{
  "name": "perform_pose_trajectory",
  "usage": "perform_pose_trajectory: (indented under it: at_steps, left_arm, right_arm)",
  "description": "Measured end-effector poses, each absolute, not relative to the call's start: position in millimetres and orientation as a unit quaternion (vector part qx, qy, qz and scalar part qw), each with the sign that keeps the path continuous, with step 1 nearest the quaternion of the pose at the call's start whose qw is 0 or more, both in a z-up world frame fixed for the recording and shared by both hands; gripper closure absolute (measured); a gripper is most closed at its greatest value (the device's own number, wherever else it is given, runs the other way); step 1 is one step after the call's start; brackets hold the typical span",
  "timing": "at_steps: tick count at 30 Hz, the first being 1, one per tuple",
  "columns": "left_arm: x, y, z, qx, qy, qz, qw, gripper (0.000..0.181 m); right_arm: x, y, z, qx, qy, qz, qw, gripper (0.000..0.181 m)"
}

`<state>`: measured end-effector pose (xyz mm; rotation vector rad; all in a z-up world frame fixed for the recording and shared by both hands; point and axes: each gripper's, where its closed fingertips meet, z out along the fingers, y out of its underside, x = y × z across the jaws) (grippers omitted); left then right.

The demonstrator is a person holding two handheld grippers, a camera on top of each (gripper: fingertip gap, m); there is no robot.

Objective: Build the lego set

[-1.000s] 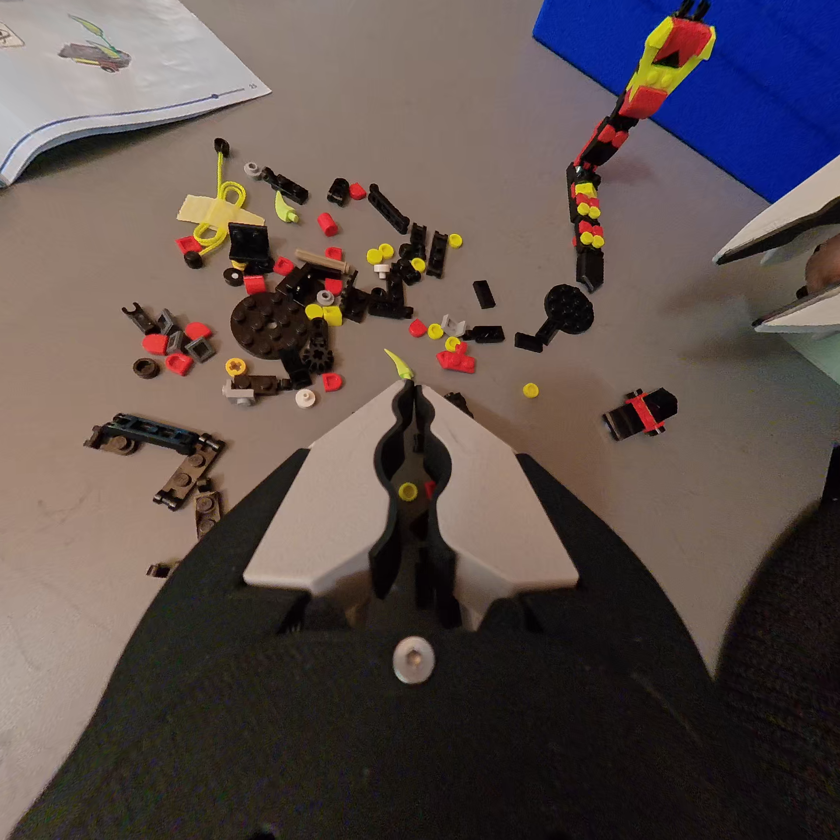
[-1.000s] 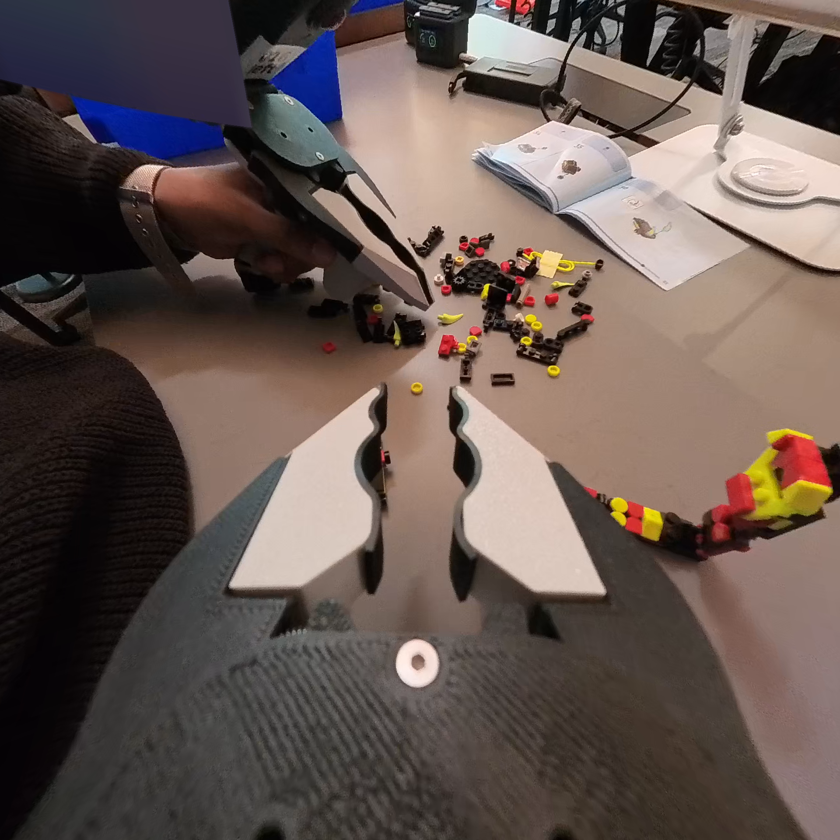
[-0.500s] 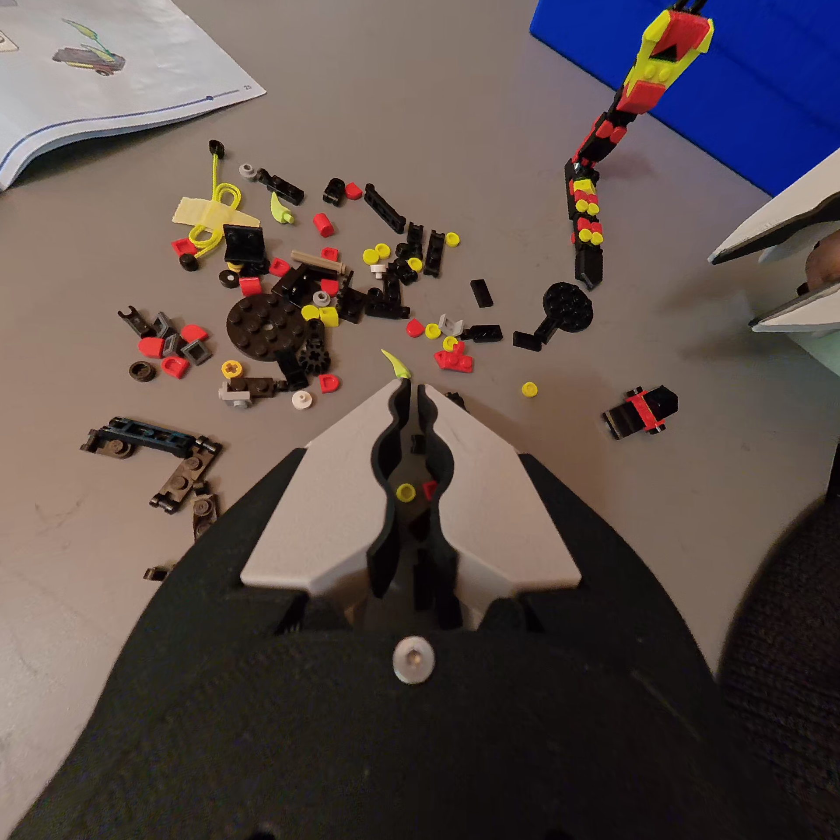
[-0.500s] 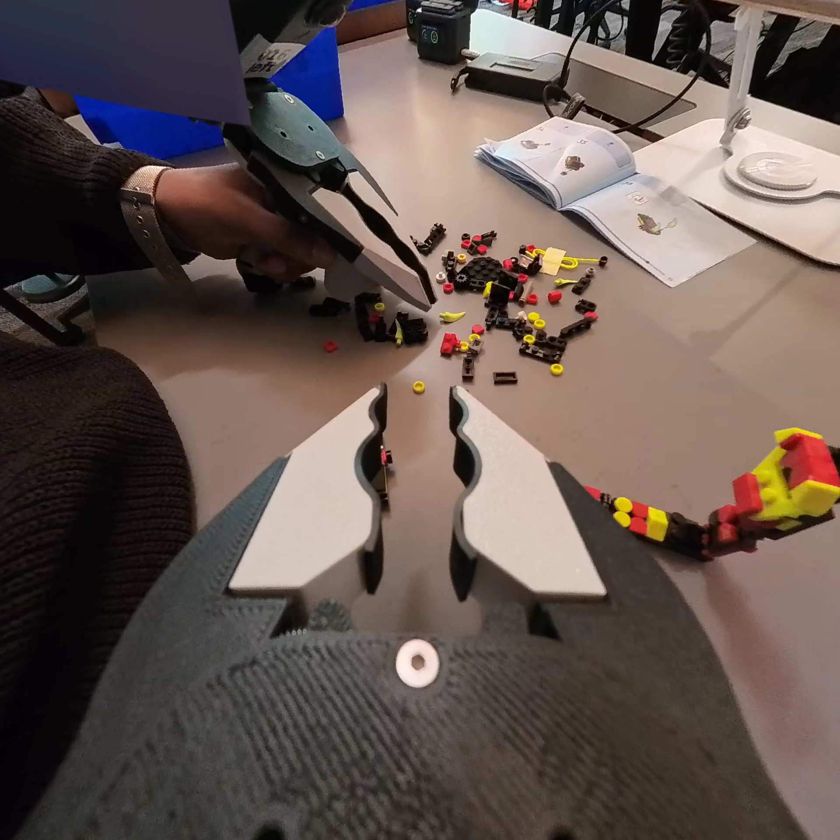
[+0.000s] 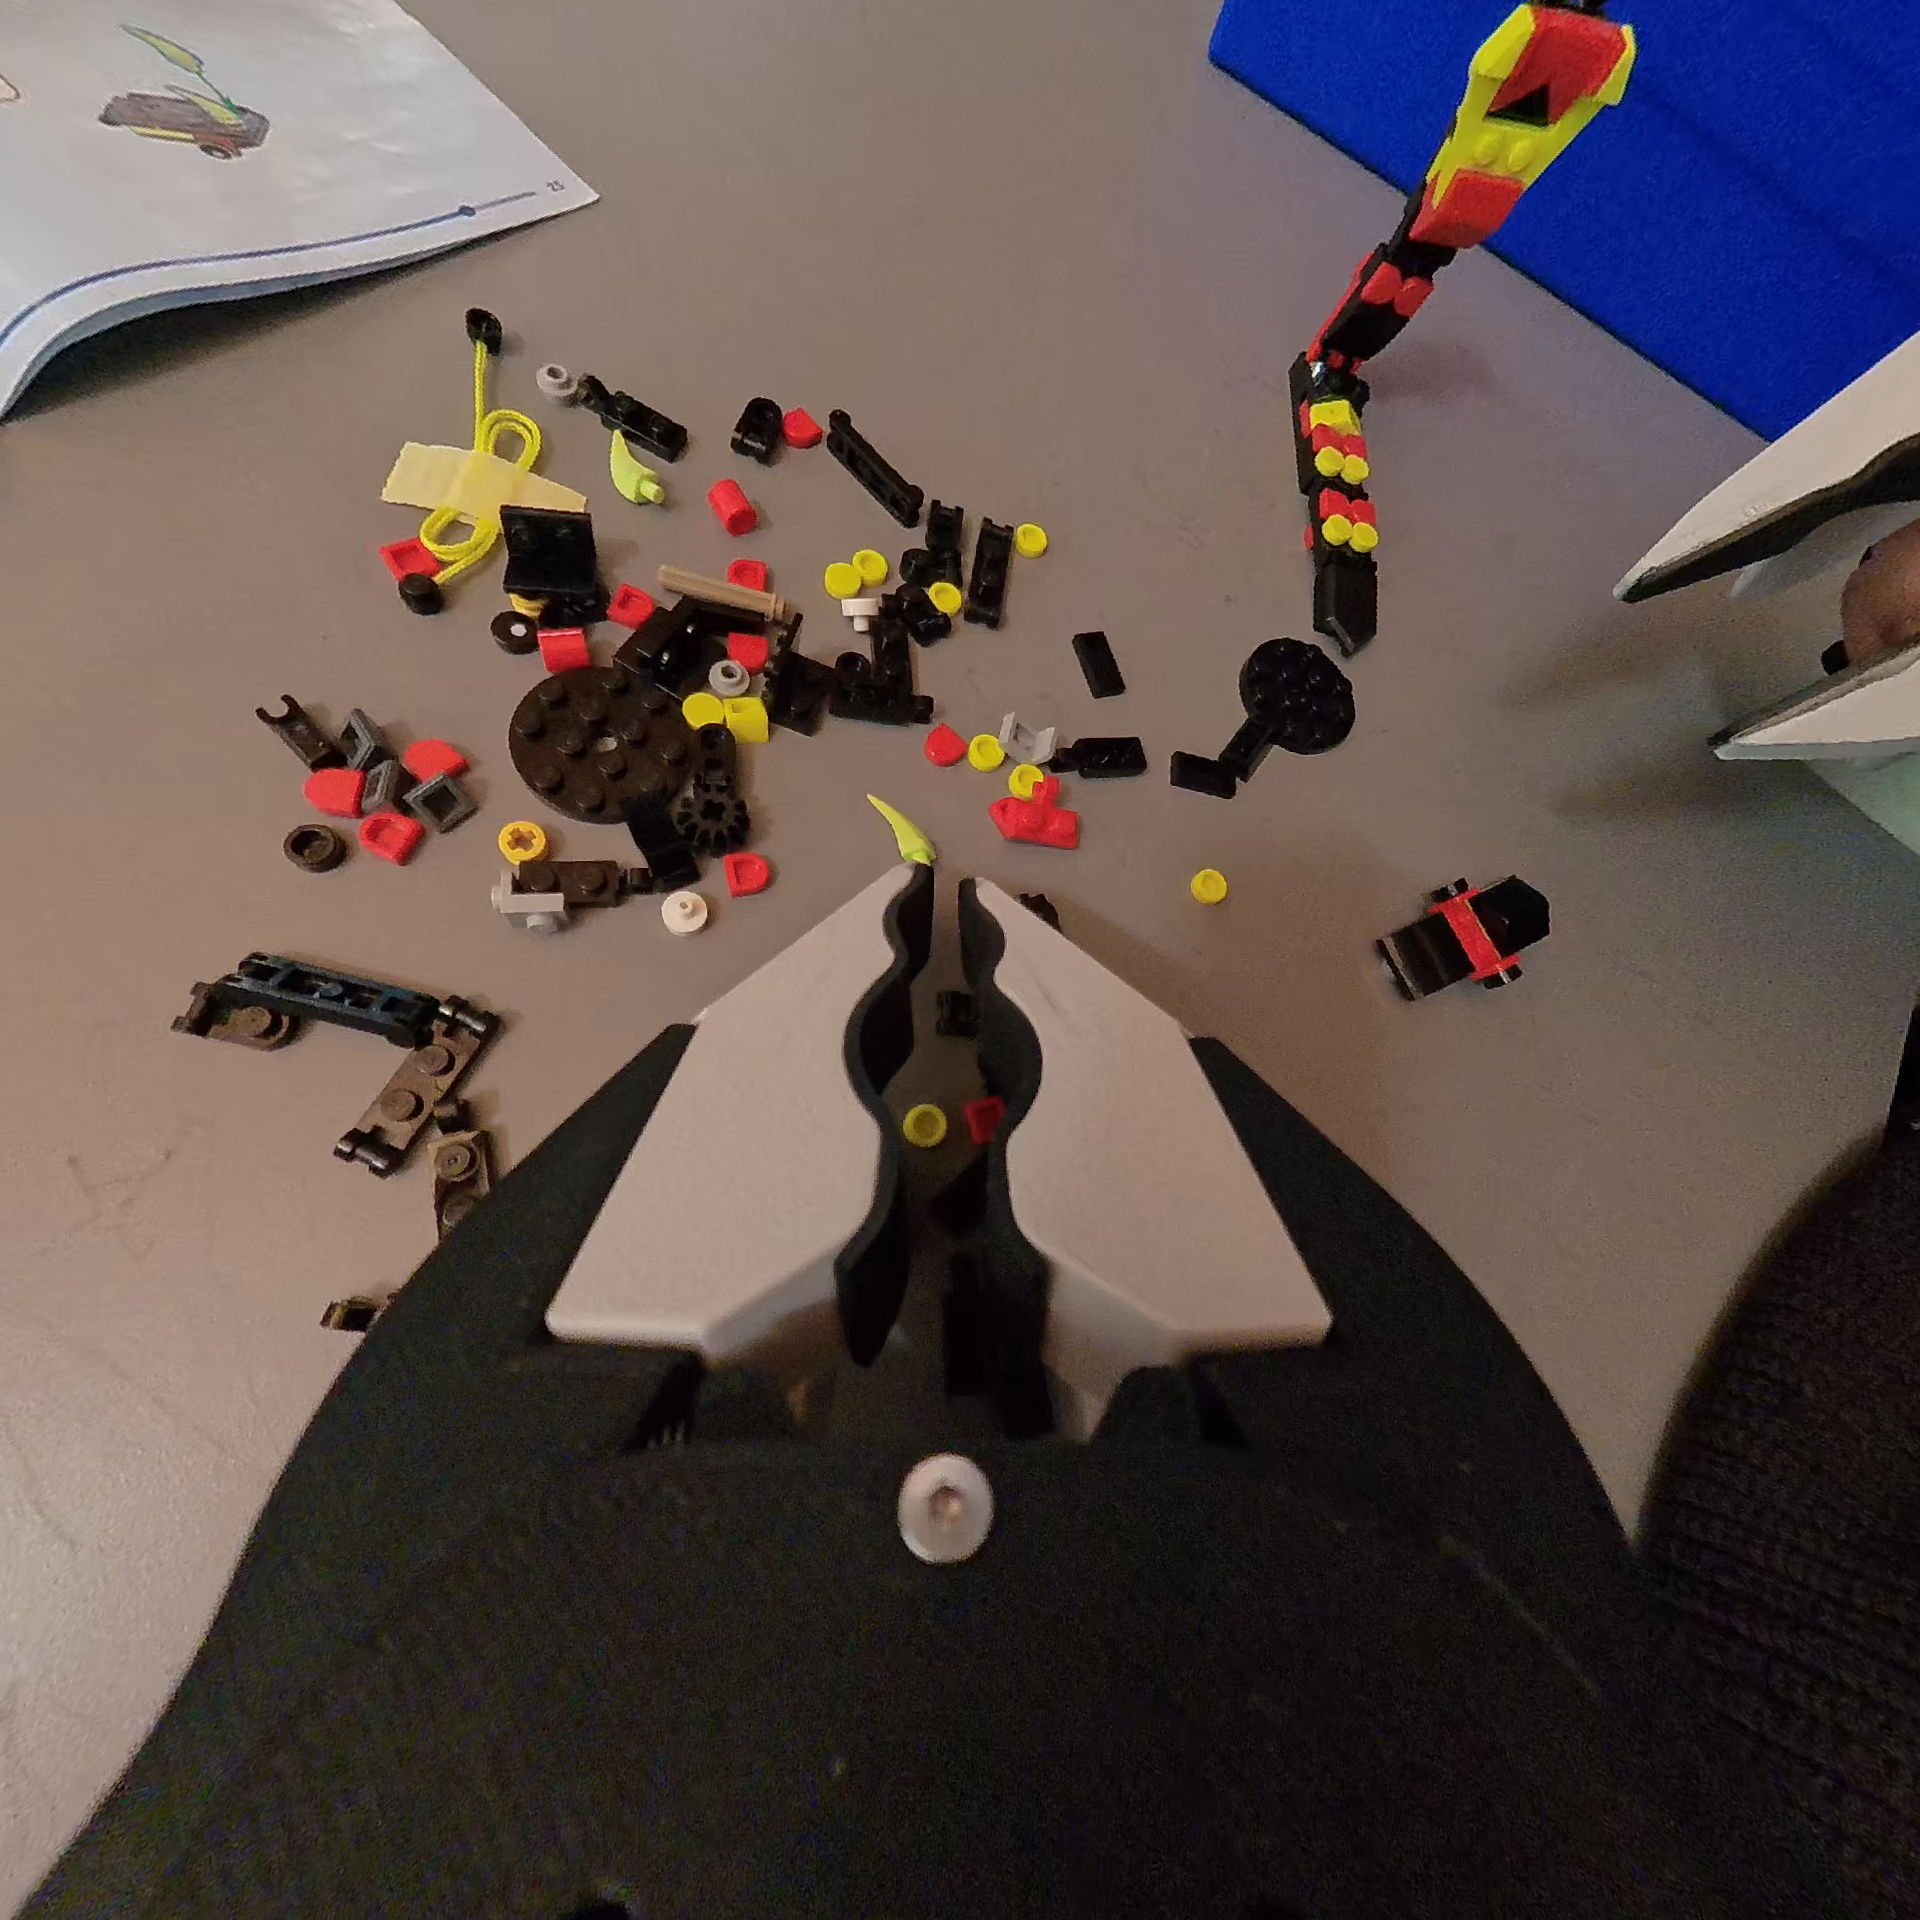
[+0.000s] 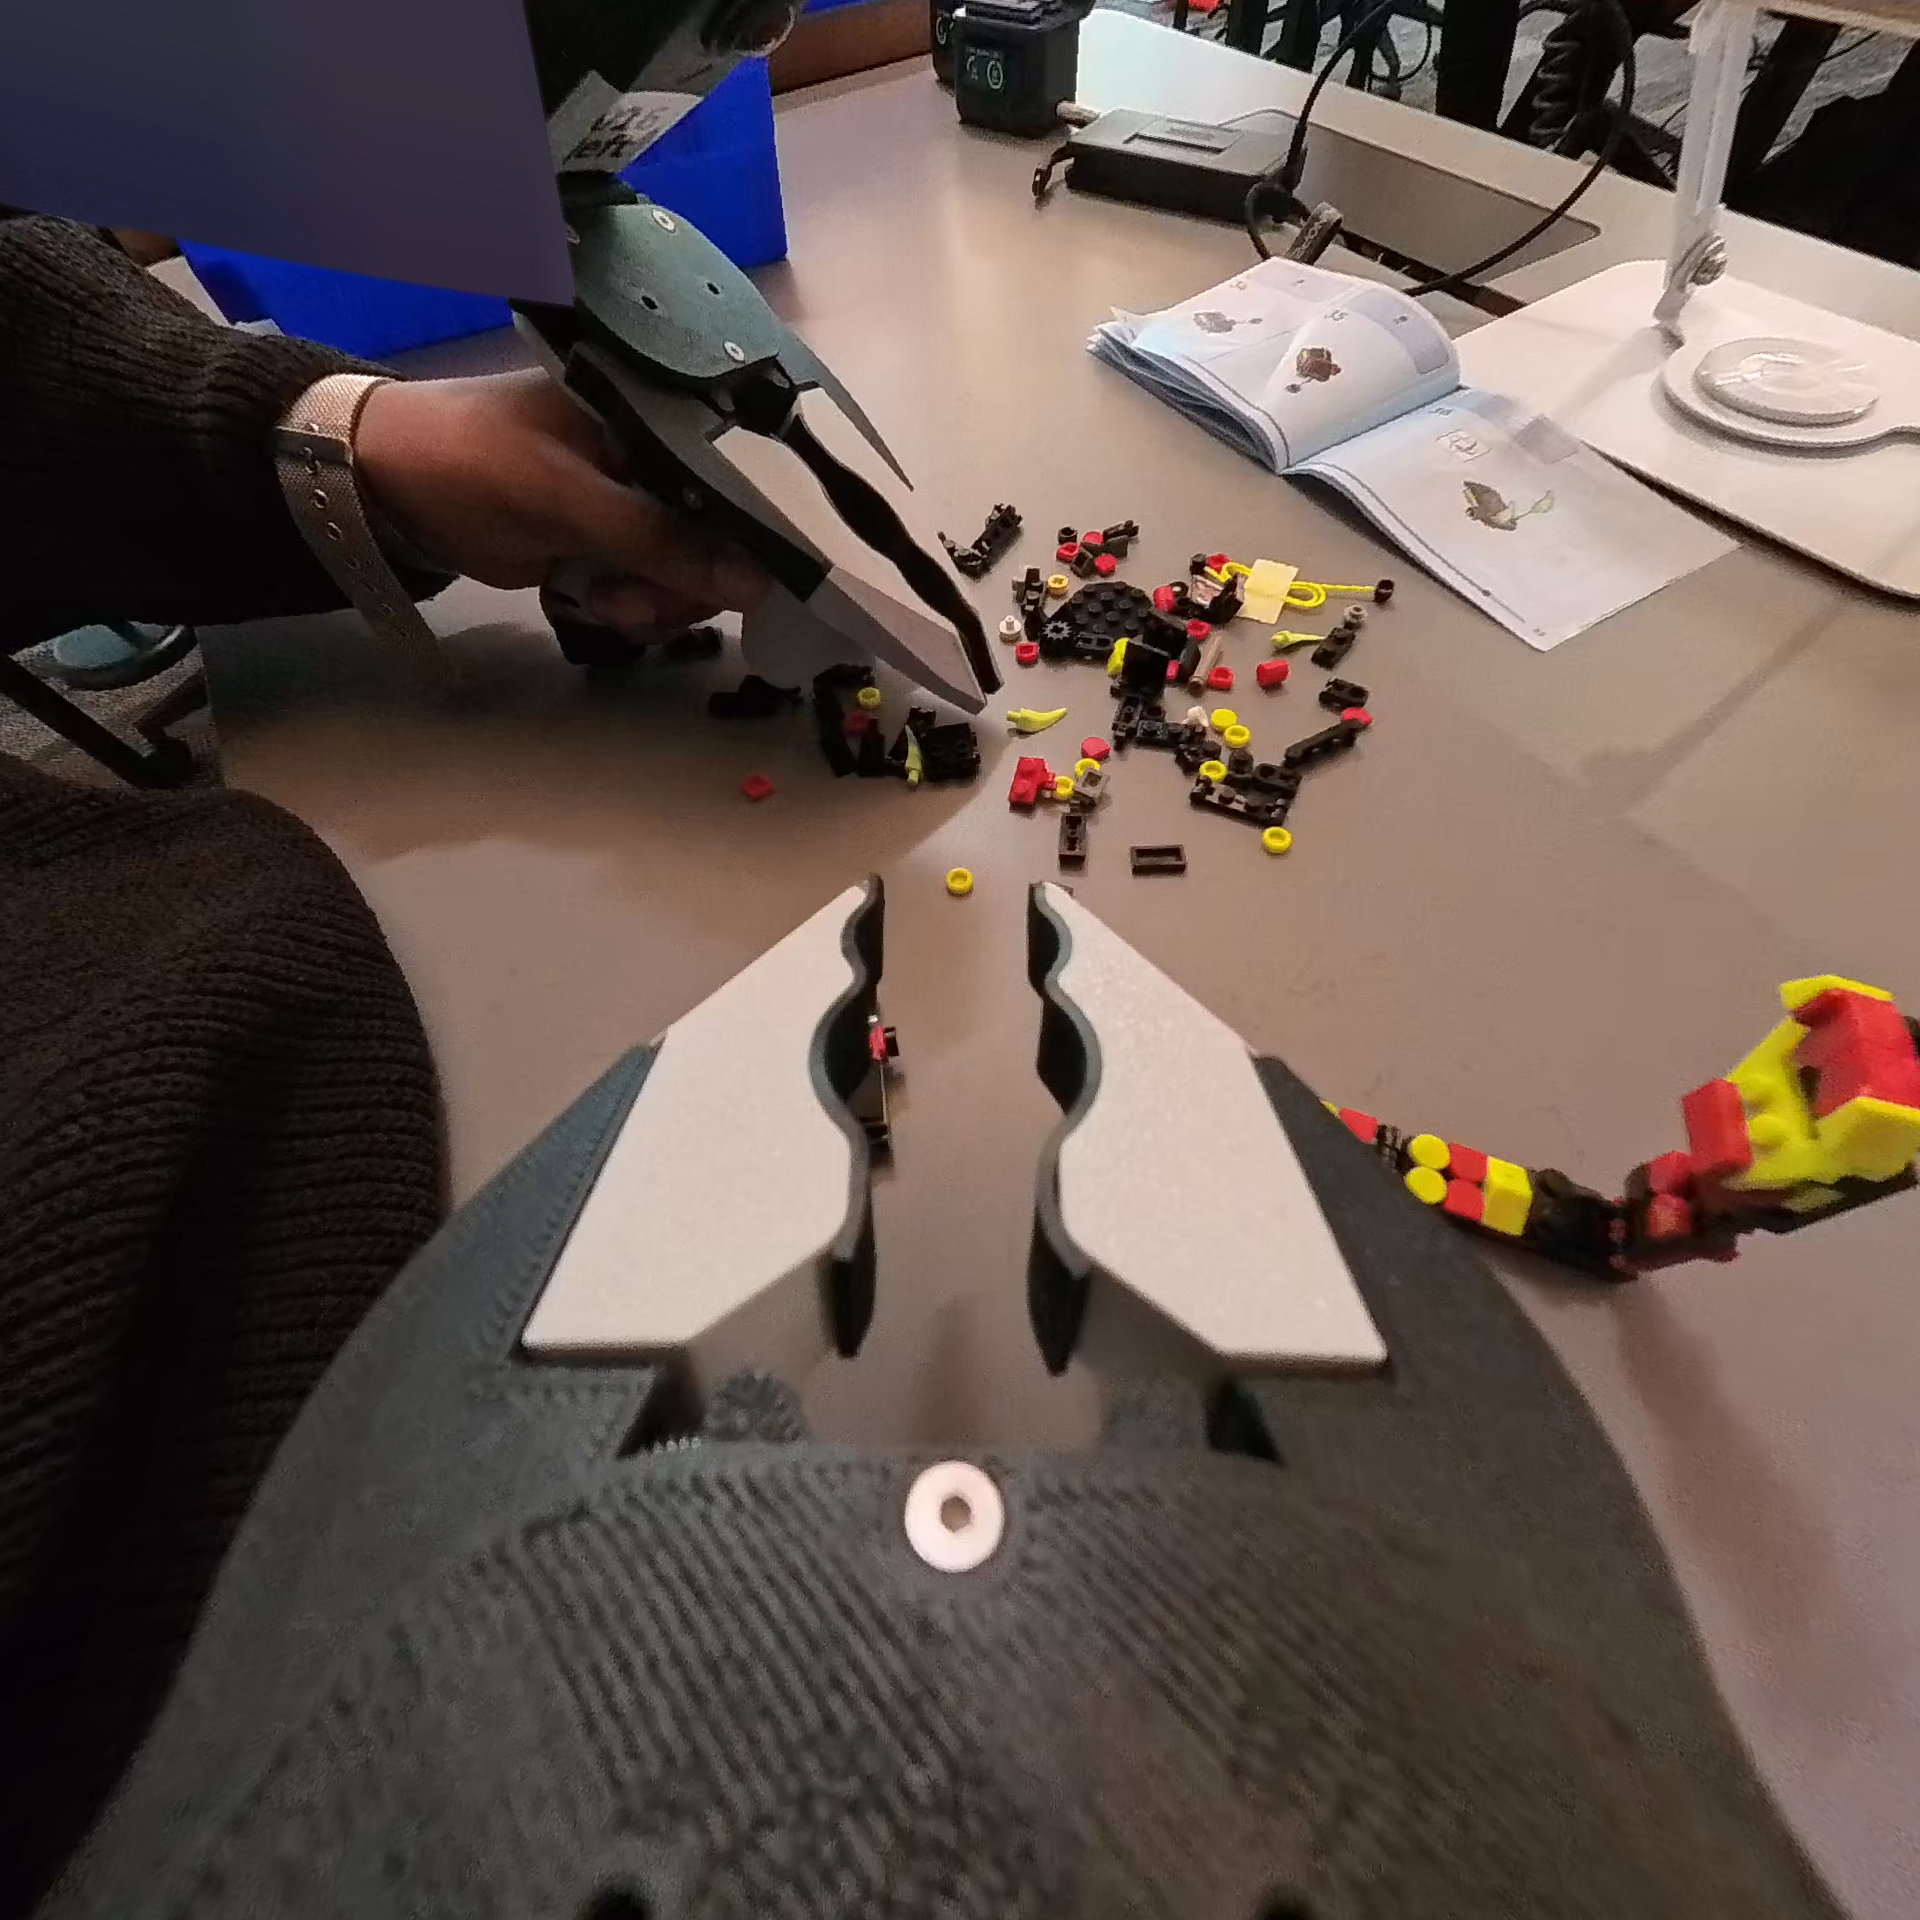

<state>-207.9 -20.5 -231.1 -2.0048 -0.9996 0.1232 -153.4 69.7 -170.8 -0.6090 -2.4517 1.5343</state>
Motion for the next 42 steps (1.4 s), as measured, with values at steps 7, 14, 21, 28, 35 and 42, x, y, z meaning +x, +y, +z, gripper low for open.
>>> perform_pose_trajectory:
  at_steps: [7, 14, 21, 28, 35, 42]
  left_arm:
    - [-208.0, -20.7, -231.1, -0.805, -0.402, 0.049, 0.434, 0.178]
    - [-208.2, -20.9, -230.8, -0.804, -0.403, 0.049, 0.435, 0.176]
    - [-206.9, -20.3, -230.4, -0.805, -0.4, 0.049, 0.436, 0.174]
    - [-206.1, -19.9, -229.9, -0.805, -0.398, 0.05, 0.437, 0.172]
    - [-205.8, -19.7, -229.5, -0.805, -0.396, 0.05, 0.438, 0.171]
    - [-205.7, -19.5, -229.3, -0.805, -0.396, 0.049, 0.439, 0.17]
  right_arm:
    - [-148.1, 66.4, -175.5, -0.196, -0.833, 0.511, 0.078, 0.148]
    - [-137.8, 63.6, -198.3, -0.148, -0.876, 0.449, 0.094, 0.14]
    - [-128.1, 63.0, -219.5, -0.133, -0.902, 0.403, 0.076, 0.139]
    - [-126.9, 63.7, -229.0, -0.129, -0.912, 0.38, 0.081, 0.146]
    - [-126.1, 63.3, -230.2, -0.13, -0.913, 0.378, 0.078, 0.154]
    - [-126.3, 63.6, -230.3, -0.132, -0.913, 0.379, 0.078, 0.158]
